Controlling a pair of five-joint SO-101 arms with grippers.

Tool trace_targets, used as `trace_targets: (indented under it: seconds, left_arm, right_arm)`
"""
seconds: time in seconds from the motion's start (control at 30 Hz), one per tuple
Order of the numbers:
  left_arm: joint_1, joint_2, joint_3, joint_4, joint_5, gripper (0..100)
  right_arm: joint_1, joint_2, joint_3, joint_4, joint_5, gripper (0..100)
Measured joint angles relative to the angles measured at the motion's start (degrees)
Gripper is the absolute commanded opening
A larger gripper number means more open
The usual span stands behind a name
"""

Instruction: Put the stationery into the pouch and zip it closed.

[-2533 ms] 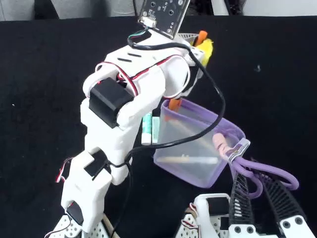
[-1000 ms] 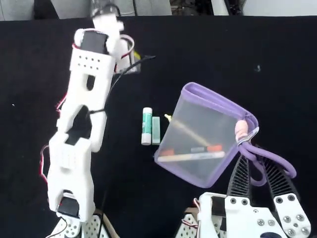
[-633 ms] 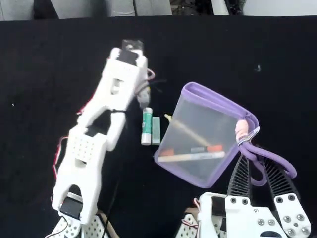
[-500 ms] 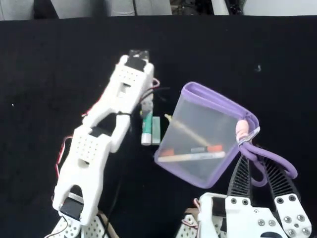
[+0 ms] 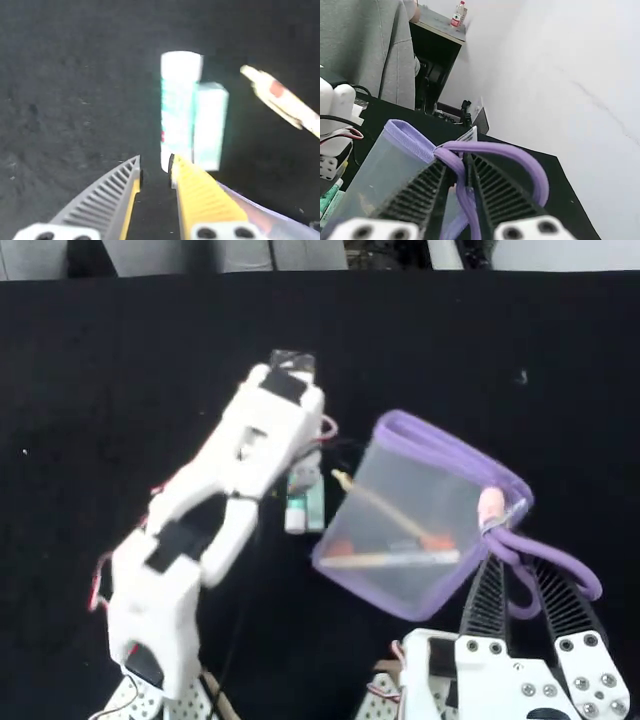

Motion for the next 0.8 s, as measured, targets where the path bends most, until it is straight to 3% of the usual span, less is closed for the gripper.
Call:
trace_targets:
  seconds: [0.2,0.33,0.63,0.8]
  left_arm:
    - [-1.85,-14.51,21.54,-21.89,0.00,26]
    - [-3.78,-16.44,29.01,-33.23,1.93,25]
    - [-4.13,-10.64,29.45,-42.11,5.98,25]
    - [-4.13,-4.31,26.20,-39.74,6.15,21]
  right_arm:
    - [-0.09,0.00,0.00,0.00,0.00,1.3]
    - [0.00,0.00,0.00,0.00,0.00,1.3]
    - [0.00,0.00,0.00,0.00,0.00,1.3]
    - [0.00,0.00,0.00,0.00,0.00,1.3]
